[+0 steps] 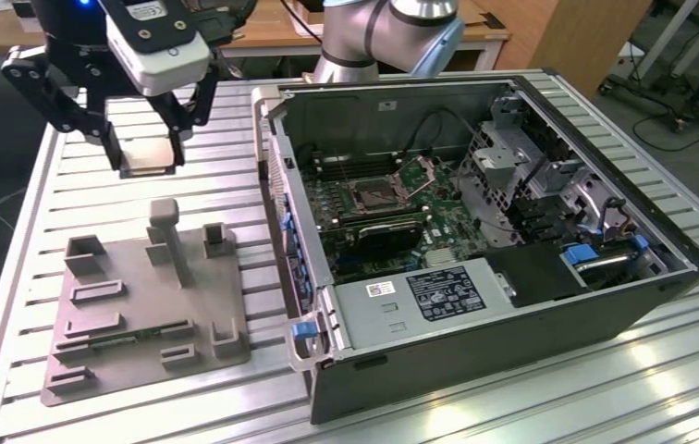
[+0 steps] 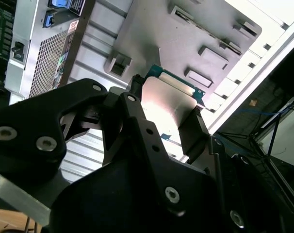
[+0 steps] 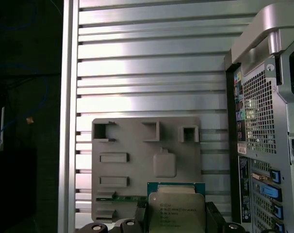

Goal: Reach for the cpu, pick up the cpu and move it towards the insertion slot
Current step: 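Pick up the cpu and move it towards the insertion slot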

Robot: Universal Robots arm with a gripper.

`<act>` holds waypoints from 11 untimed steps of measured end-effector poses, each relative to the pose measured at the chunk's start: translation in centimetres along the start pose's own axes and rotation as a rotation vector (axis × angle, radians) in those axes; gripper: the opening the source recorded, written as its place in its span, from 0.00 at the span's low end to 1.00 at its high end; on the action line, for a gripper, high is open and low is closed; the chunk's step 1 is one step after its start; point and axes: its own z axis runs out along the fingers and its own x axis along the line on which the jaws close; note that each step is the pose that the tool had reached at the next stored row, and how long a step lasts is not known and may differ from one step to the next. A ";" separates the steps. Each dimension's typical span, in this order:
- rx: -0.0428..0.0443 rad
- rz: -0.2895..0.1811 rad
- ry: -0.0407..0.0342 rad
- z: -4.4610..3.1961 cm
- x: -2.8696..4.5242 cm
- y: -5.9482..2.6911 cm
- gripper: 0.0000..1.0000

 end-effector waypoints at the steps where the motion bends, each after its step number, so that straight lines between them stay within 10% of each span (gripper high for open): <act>1: 0.0000 0.000 0.0001 0.00 -0.15 0.00 0.54; 11: 0.0001 0.000 0.0001 0.02 -1.55 0.04 0.54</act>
